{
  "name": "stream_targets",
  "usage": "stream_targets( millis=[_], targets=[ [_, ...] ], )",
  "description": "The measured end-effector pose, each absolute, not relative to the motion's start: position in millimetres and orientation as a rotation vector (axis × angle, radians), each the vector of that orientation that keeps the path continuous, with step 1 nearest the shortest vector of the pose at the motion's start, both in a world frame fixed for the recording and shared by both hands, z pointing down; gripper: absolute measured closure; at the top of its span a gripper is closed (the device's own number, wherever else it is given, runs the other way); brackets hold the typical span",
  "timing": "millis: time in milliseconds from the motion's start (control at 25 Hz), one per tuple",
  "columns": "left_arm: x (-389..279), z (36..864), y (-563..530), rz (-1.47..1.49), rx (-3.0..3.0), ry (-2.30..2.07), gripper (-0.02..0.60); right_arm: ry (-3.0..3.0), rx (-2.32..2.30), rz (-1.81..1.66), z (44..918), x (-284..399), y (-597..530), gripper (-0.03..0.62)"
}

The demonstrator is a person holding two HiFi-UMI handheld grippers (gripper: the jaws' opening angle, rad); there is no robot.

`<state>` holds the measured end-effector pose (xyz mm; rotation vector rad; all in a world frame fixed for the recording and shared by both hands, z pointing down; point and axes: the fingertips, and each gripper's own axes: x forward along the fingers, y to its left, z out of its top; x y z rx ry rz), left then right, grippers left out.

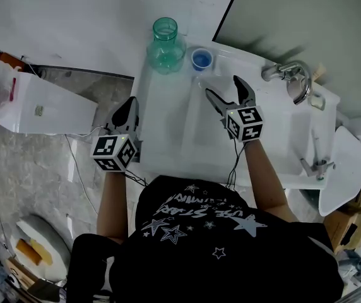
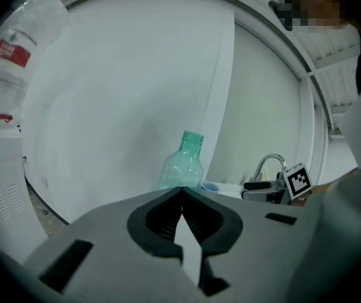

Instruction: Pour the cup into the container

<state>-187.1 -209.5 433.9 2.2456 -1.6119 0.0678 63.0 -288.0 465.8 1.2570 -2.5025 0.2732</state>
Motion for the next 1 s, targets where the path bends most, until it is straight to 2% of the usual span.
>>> stream_targets(
  millis=[480,1000],
  targets=[
    [-201,459,-271,0.118,2.218,-1.581,0.572,-2.454,1.124,0.215,516,24,-354,0.168],
    [-199,487,-282,0.180,2.173,-1.524,0.572,-2.410,1.098,0.183,545,7,-376,0.207]
  ],
)
